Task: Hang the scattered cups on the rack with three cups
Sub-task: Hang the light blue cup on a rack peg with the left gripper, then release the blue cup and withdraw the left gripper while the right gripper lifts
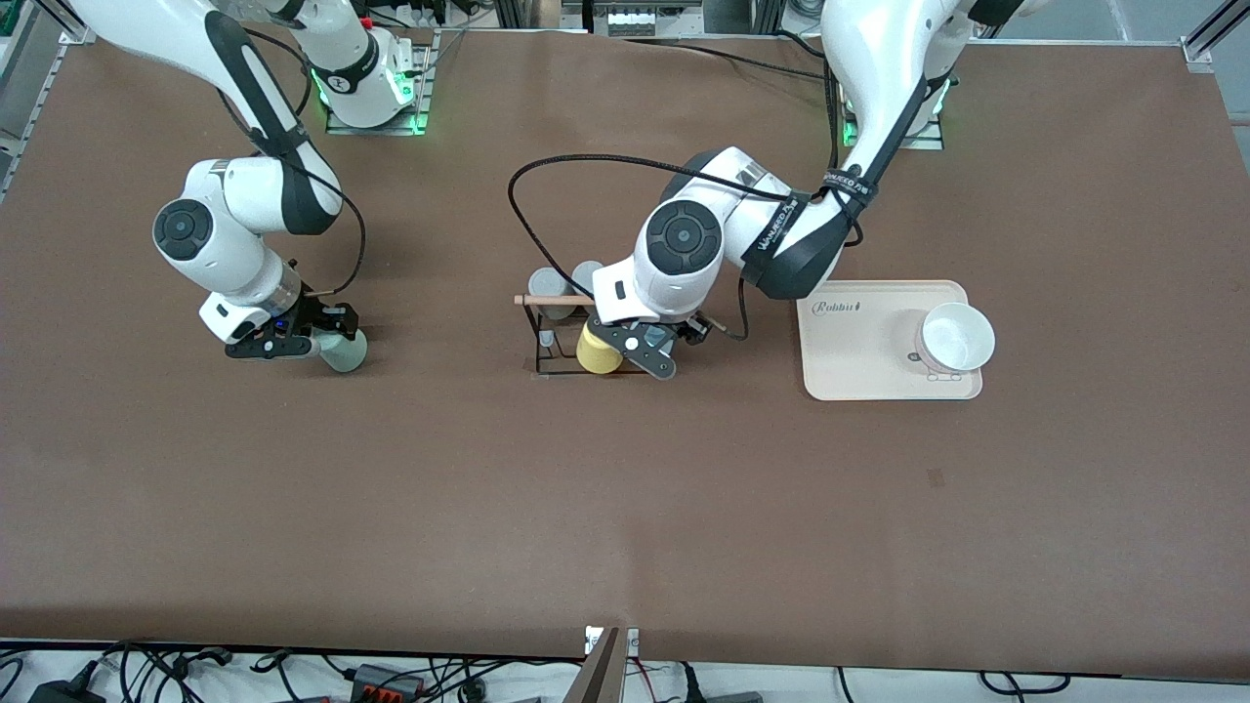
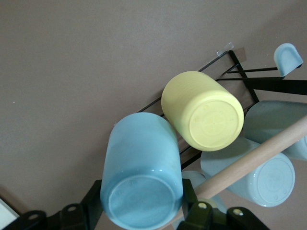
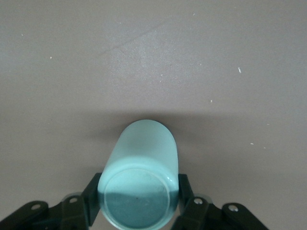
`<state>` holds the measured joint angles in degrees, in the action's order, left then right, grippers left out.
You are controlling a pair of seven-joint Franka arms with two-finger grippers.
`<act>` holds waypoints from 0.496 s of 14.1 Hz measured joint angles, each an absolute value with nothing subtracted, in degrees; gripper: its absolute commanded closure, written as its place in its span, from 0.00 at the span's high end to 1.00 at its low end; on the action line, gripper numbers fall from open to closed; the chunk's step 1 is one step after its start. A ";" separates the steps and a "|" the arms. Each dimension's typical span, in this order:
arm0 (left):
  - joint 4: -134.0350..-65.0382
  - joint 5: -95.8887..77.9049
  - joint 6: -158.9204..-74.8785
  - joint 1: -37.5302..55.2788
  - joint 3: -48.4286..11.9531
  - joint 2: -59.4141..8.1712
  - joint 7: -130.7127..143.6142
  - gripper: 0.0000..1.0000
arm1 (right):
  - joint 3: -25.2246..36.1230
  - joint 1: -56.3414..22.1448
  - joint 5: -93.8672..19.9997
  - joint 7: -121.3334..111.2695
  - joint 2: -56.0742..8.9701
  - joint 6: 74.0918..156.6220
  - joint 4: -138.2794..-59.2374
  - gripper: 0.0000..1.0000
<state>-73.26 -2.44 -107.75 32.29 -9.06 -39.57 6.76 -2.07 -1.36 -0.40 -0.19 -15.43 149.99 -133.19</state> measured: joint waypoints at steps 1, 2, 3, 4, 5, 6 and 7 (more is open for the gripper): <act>-73.14 -2.44 -107.78 32.31 -9.07 -39.59 6.76 1.00 | -2.07 -1.36 -0.40 -0.19 -15.40 149.99 -133.13 0.38; -72.79 -2.44 -107.77 32.27 -9.05 -39.58 6.76 1.00 | -2.07 -1.36 -0.40 -0.20 -15.34 149.99 -133.03 0.37; -72.17 -2.44 -107.74 32.21 -9.00 -39.51 6.76 1.00 | -2.07 -1.36 -0.40 -0.21 -15.23 149.99 -132.91 0.37; -71.52 -2.44 -107.41 32.10 -8.94 -39.23 6.76 1.00 | -2.07 -1.36 -0.40 -0.21 -15.12 149.99 -132.80 0.37; -71.05 -2.44 -106.56 31.86 -8.84 -38.65 6.79 1.00 | -2.07 -1.36 -0.40 -0.23 -15.04 149.99 -132.70 0.38; -70.58 -2.43 -105.57 31.29 -8.65 -37.86 6.86 1.00 | -2.06 -1.36 -0.40 -0.27 -14.91 149.99 -132.63 0.37; -70.28 -2.41 -104.84 30.16 -8.44 -36.77 6.96 1.00 | -2.06 -1.36 -0.40 -0.32 -14.65 149.99 -132.62 0.37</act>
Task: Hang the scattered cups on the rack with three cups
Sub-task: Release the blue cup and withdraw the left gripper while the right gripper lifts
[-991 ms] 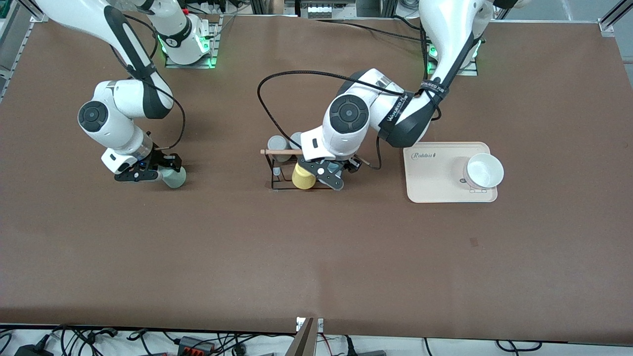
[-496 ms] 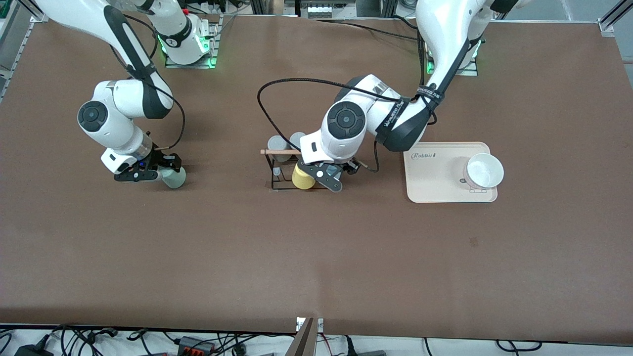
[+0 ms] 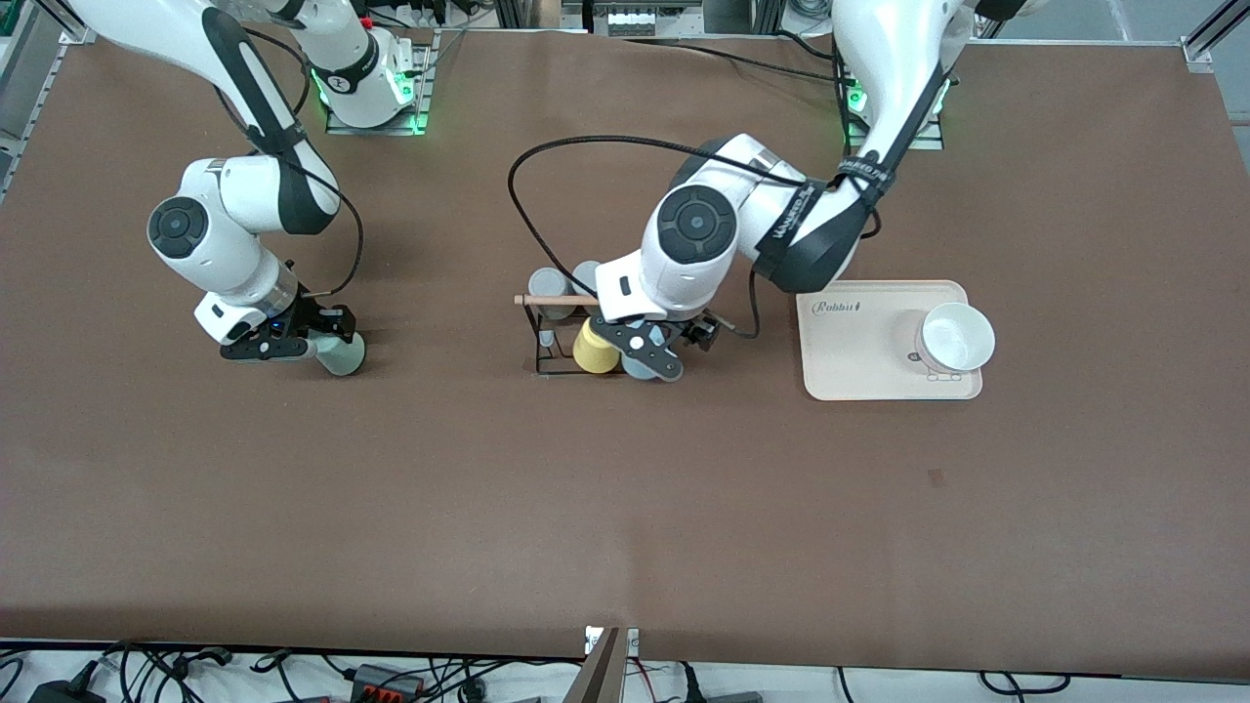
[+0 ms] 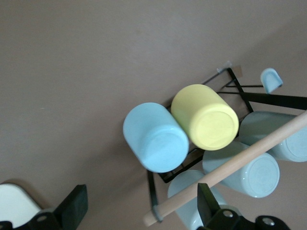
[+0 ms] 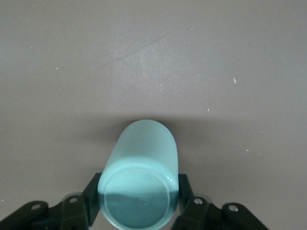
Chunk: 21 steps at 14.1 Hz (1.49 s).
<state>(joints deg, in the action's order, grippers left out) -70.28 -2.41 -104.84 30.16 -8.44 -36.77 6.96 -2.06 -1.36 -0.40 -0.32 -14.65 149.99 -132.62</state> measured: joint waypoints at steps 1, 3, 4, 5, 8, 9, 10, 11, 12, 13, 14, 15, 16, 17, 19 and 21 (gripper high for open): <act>-70.06 -2.36 -104.32 28.31 -8.28 -35.40 7.06 1.00 | -2.06 -1.36 -0.40 -0.38 -14.27 149.99 -132.61 0.37; -69.97 -2.30 -102.05 22.69 -8.15 -32.11 7.02 1.00 | -2.06 -1.37 -0.40 -0.51 -13.25 149.57 -132.61 0.38; -69.97 -2.29 -100.07 19.76 -8.10 -30.73 6.93 1.00 | -2.06 -1.38 -0.40 -0.53 -12.69 148.94 -132.61 0.38; -70.02 -2.27 -98.48 16.85 -8.05 -29.62 6.88 1.00 | -2.07 -1.39 -0.39 -0.56 -12.06 148.08 -132.61 0.38; -70.16 -2.23 -95.49 8.98 -7.86 -28.06 6.88 1.00 | -2.08 -1.44 -0.39 -0.58 -9.15 144.05 -132.55 0.38; -70.16 -2.23 -94.84 6.38 -7.83 -27.76 6.88 1.00 | -2.11 -1.48 -0.39 -0.58 -7.91 142.35 -132.51 0.38; -70.16 -2.23 -93.74 3.99 -7.81 -27.37 6.88 1.00 | -2.18 -1.53 -0.39 -0.58 -6.64 140.64 -132.43 0.38; -70.17 -2.23 -92.58 1.95 -7.76 -26.78 6.87 1.00 | -2.25 -1.61 -0.39 -0.58 -5.40 139.05 -132.17 0.38; -70.17 -2.20 -91.84 0.71 -7.29 -26.03 6.88 1.00 | -2.35 -1.68 -0.39 -0.58 -4.24 137.46 -131.71 0.38; -70.22 -1.99 -91.43 0.40 -6.03 -24.98 6.87 1.00 | -2.47 -1.73 -0.39 -0.58 -3.23 135.97 -131.03 0.38; -70.47 -1.59 -90.99 0.43 -4.63 -23.64 6.69 1.00 | -2.57 -1.92 -0.39 -0.58 -2.44 133.97 -129.97 0.38; -71.17 -1.28 -90.66 0.51 -3.29 -22.01 6.31 1.00 | -2.65 -2.42 -0.41 -0.38 -1.77 130.62 -128.35 0.38; -72.50 -1.23 -90.42 0.58 -1.97 -20.02 6.04 1.00 | -2.71 -3.20 -0.45 0.37 -1.32 125.99 -126.05 0.38; -74.10 -1.23 -90.33 0.63 -0.88 -17.95 5.74 1.00 | -2.78 -4.23 -0.49 1.87 -0.99 120.94 -123.13 0.38; -77.33 -1.23 -90.43 1.37 0.99 -14.48 5.35 1.00 | -2.88 -7.09 -0.57 6.09 -0.62 112.87 -116.98 0.38; -80.27 -1.23 -91.18 2.60 2.11 -12.18 5.31 1.00 | -2.99 -10.41 -0.60 11.07 -0.50 108.96 -112.88 0.38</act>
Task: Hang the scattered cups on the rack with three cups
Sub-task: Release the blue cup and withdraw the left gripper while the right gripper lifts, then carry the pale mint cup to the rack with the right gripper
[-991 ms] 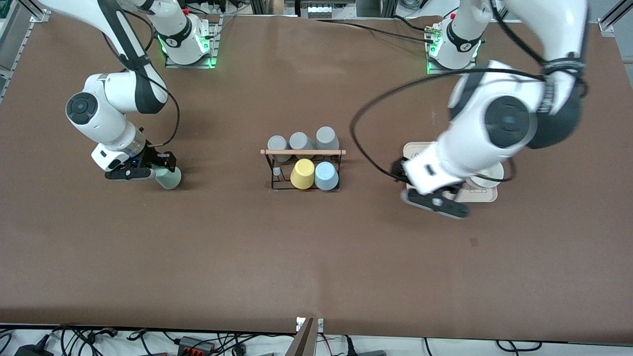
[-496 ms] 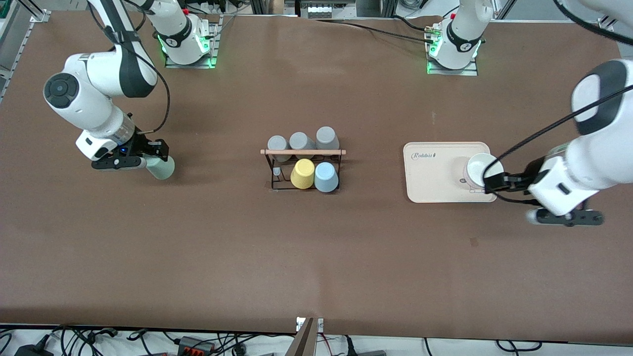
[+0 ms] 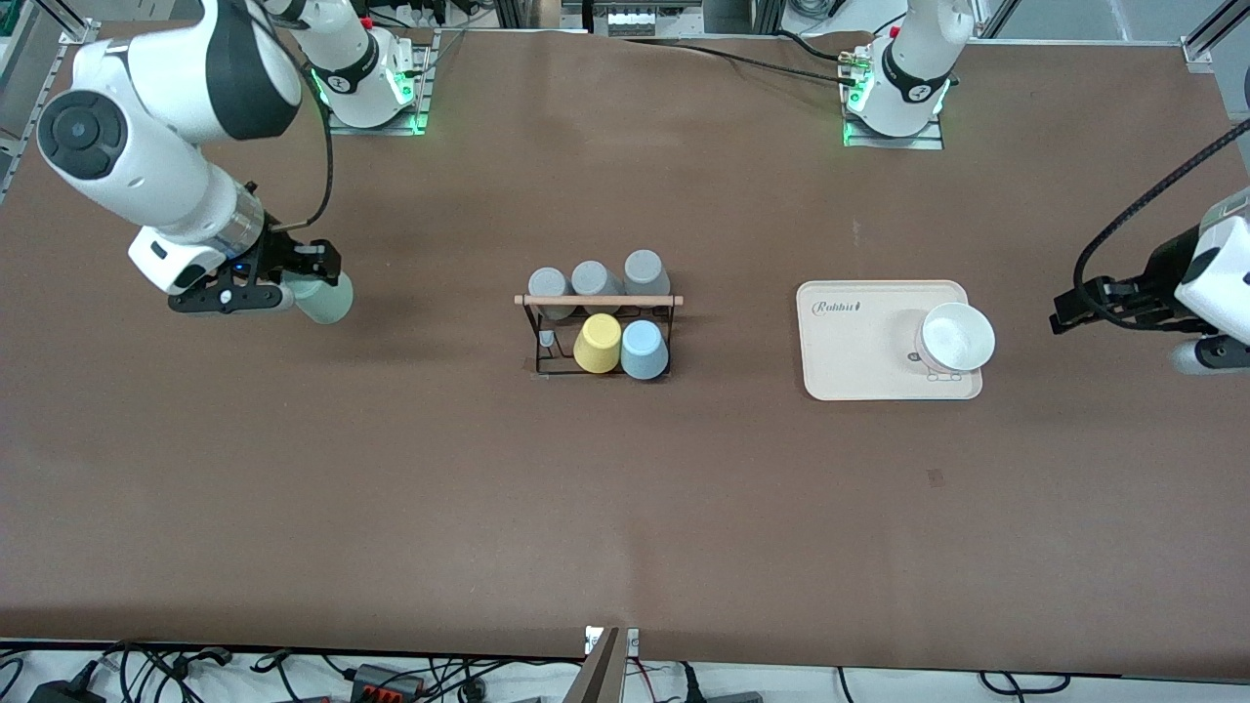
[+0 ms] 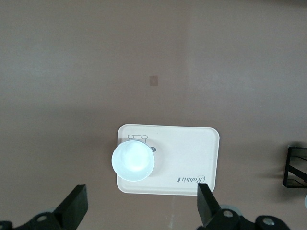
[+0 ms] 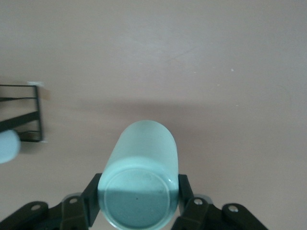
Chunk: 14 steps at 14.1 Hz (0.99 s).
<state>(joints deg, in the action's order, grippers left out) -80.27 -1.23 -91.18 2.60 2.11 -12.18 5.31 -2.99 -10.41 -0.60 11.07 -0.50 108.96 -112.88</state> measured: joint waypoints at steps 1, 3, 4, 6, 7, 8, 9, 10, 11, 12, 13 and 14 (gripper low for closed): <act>-81.63 -1.23 -91.43 2.83 2.12 -11.27 5.31 1.00 | -3.03 -11.99 -0.60 13.41 -0.52 108.36 -111.74 0.38; -84.48 -1.23 -92.32 3.01 2.13 -9.53 5.31 1.00 | -3.10 -14.55 -1.07 17.58 -0.89 108.29 -110.69 0.38; -86.08 -1.23 -93.12 3.02 2.13 -8.59 5.31 1.00 | -3.11 -15.41 -1.98 19.32 -1.42 108.35 -110.09 0.38; -89.84 -1.23 -95.60 3.05 2.13 -6.44 5.31 1.00 | -3.08 -16.85 -3.50 22.44 -2.98 108.41 -107.69 0.38; -91.58 -1.23 -96.61 3.06 2.13 -5.38 5.31 1.00 | -3.08 -17.82 -3.83 24.77 -3.96 108.41 -106.06 0.38; -92.81 -1.23 -97.09 3.06 2.14 -4.48 5.31 1.00 | -3.10 -18.99 -3.96 27.48 -5.08 108.42 -104.35 0.38; -93.57 -1.23 -97.21 3.06 2.14 -3.79 5.31 1.00 | -3.11 -20.34 -4.01 30.19 -6.49 108.47 -102.52 0.38; -93.96 -1.23 -97.24 3.06 2.14 -3.28 5.31 1.00 | -3.12 -21.78 -4.02 32.90 -8.13 108.58 -100.44 0.38; -94.23 -1.23 -97.24 3.06 2.15 -2.86 5.22 1.00 | -3.14 -23.22 -4.03 35.48 -9.96 108.67 -98.23 0.38; -94.38 -1.23 -97.24 3.07 2.15 -2.61 5.06 1.00 | -3.15 -24.60 -4.03 37.74 -11.80 108.70 -96.19 0.38; -94.40 -1.23 -97.20 3.07 2.15 -2.53 4.94 1.00 | -3.16 -25.87 -4.03 39.62 -13.51 109.02 -94.60 0.38; -94.40 -1.23 -97.19 3.08 2.16 -2.54 4.91 1.00 | -3.15 -26.89 -4.03 41.12 -14.89 110.04 -93.59 0.38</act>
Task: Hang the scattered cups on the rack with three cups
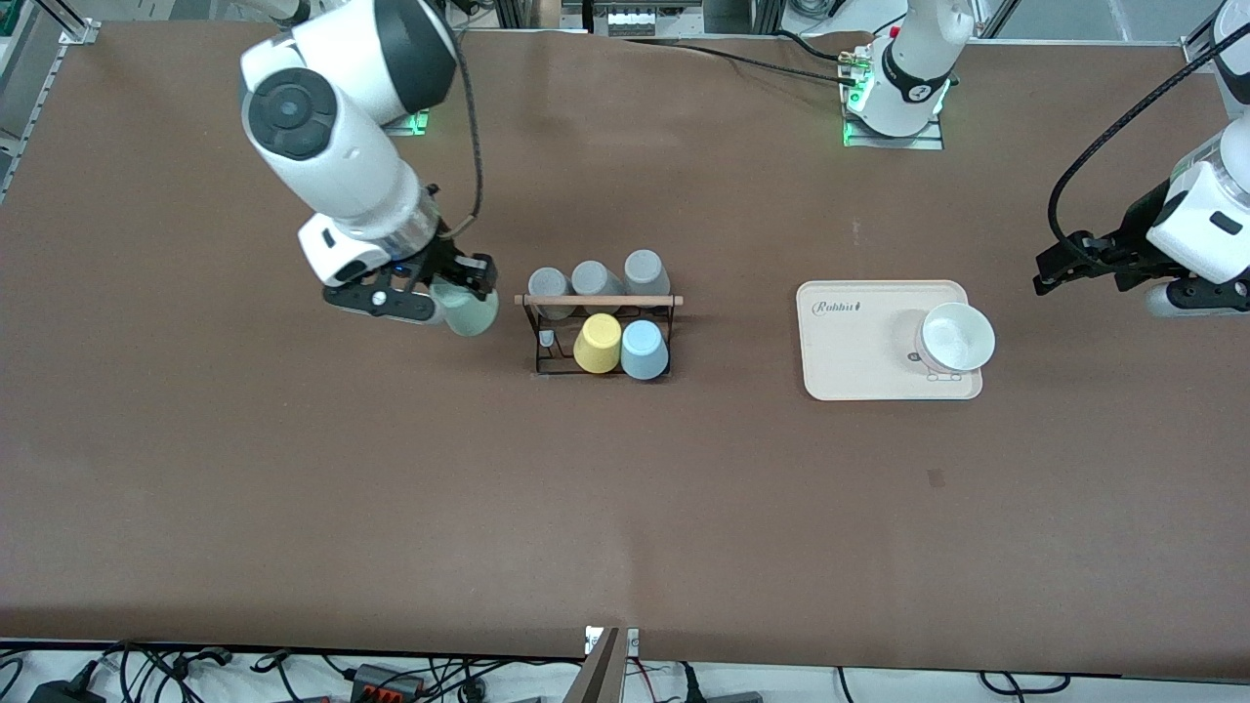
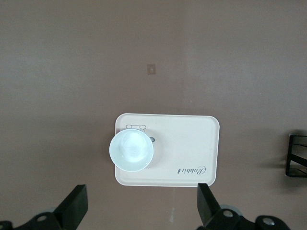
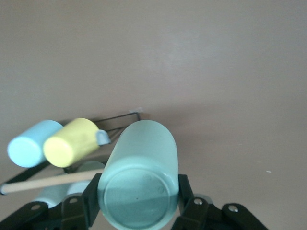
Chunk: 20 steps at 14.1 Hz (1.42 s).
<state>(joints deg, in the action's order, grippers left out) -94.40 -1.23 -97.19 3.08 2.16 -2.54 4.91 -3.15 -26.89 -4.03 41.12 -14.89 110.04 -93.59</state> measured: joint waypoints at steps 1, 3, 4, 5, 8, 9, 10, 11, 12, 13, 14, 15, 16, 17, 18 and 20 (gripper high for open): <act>-94.40 -1.23 -97.19 3.10 2.16 -2.54 4.90 1.00 | -3.15 -27.84 -4.02 42.66 -16.05 111.68 -92.95 0.38; -94.38 -1.23 -97.19 3.11 2.17 -2.58 4.89 1.00 | -3.13 -29.54 -3.99 44.80 -17.52 114.30 -92.55 0.38; -94.39 -1.23 -97.19 3.12 2.18 -2.69 4.88 1.00 | -3.13 -30.27 -3.88 45.61 -18.07 115.11 -92.53 0.38; -94.39 -1.23 -97.19 3.13 2.18 -2.89 4.87 1.00 | -3.12 -30.85 -3.50 46.57 -18.52 115.86 -92.52 0.38; -94.22 -1.25 -97.42 3.18 2.18 -3.30 4.87 1.00 | -3.08 -31.59 -1.75 48.15 -19.70 117.53 -92.52 0.38; -94.07 -1.25 -97.52 3.18 2.18 -3.33 4.87 1.00 | -3.07 -31.76 -1.59 48.18 -20.11 118.20 -92.53 0.38; -93.71 -1.25 -97.61 3.18 2.20 -3.34 4.87 1.00 | -3.07 -31.96 -1.21 48.21 -20.54 118.76 -92.54 0.38; -93.05 -1.25 -97.62 3.18 2.22 -3.32 4.87 1.00 | -3.06 -32.17 -0.67 48.31 -20.89 119.29 -92.58 0.38; -92.42 -1.25 -97.60 3.18 2.29 -3.30 4.87 1.00 | -3.05 -32.42 -0.18 48.46 -21.24 119.79 -92.67 0.38; -91.96 -1.25 -97.47 3.17 2.40 -3.23 4.87 1.00 | -3.05 -32.68 0.47 49.01 -21.63 120.25 -92.84 0.38; -91.72 -1.25 -97.00 3.16 2.54 -3.16 4.87 1.00 | -3.05 -32.97 1.45 49.96 -22.07 120.63 -93.02 0.38; -91.59 -1.25 -96.26 3.15 2.71 -3.14 4.87 1.00 | -3.05 -33.31 2.46 51.05 -22.60 121.03 -93.16 0.38; -91.53 -1.25 -95.90 3.13 2.85 -3.10 4.86 1.00 | -3.05 -33.72 3.19 51.96 -23.22 121.42 -93.23 0.38; -91.51 -1.25 -95.82 3.12 2.90 -2.99 4.84 1.00 | -3.05 -34.14 3.64 52.50 -23.82 121.73 -93.32 0.38; -91.49 -1.25 -95.82 3.14 2.86 -2.81 4.83 1.00 | -3.05 -34.56 3.92 52.87 -24.31 122.08 -93.44 0.38; -91.23 -1.25 -95.85 3.21 2.72 -2.62 4.82 1.00 | -3.05 -35.00 4.40 53.23 -24.68 122.60 -93.84 0.38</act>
